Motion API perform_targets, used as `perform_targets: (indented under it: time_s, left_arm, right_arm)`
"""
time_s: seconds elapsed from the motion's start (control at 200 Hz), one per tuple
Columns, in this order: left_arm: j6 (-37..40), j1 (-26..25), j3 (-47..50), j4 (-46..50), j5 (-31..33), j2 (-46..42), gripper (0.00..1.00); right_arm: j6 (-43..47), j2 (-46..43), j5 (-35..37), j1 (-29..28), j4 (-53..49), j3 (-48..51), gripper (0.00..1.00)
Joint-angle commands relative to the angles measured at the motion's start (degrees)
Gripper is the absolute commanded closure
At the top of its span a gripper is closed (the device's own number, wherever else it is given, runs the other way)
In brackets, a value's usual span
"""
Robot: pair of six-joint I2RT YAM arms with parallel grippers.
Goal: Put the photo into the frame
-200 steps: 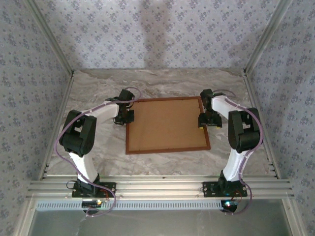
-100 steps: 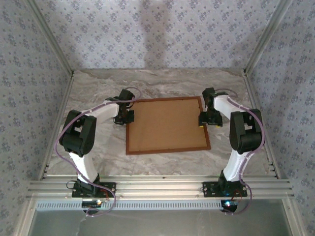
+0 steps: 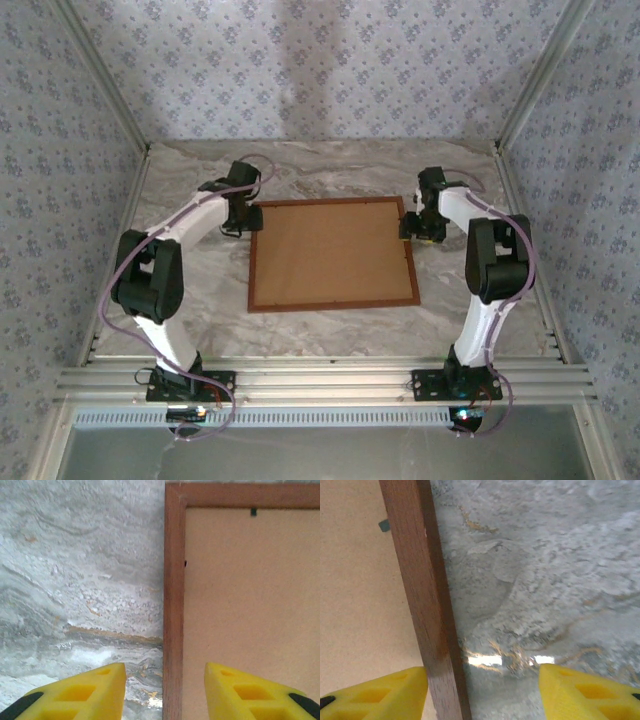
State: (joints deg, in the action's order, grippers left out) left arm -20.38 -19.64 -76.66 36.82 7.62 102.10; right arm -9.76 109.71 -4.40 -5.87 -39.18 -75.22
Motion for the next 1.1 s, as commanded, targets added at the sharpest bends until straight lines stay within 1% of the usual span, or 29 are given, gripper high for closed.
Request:
perform_targets:
  time_s: [0.0, 0.075, 0.16, 0.26, 0.455, 0.64, 0.7, 1.094]
  left_arm:
    - [1.18, 0.15, -1.77, 4.14, 1.88, -0.26, 0.53]
    - [1.39, 0.36, -1.96, 4.42, 2.86, -0.2, 0.49]
    - [1.81, 1.11, -2.08, 4.67, 3.33, 0.02, 0.44]
    - [2.88, 2.54, -3.15, 5.57, 3.06, 0.97, 0.43]
    - [5.08, 5.69, -6.79, 7.52, -0.46, 4.58, 0.41]
    - [6.3, 7.15, -8.76, 7.64, -5.73, 7.52, 0.41]
    - [6.6, 7.41, -10.04, 7.87, -6.42, 8.86, 0.41]
    - [6.19, 7.86, -18.33, 8.6, -9.11, 17.83, 0.41]
  right_arm:
    - [1.94, 1.76, -3.41, -0.01, 1.43, -1.5, 0.4]
    - [1.68, 2.54, -4.22, -0.1, 1.95, -1.66, 0.42]
    - [1.25, 3.52, -5.21, -0.11, 2.02, -2.04, 0.5]
    - [1.1, 4.35, -5.4, -0.41, 2.09, -2.36, 0.61]
    - [0.89, 4.81, -5.26, -1.03, 2.08, -2.21, 0.72]
    - [0.68, 4.22, -4.96, -1.21, 2.18, -1.68, 0.79]
    - [0.71, 4.06, -4.91, -1.23, 2.11, -1.71, 0.8]
    - [1.15, 3.67, -4.12, -1.26, 1.78, -1.79, 0.8]
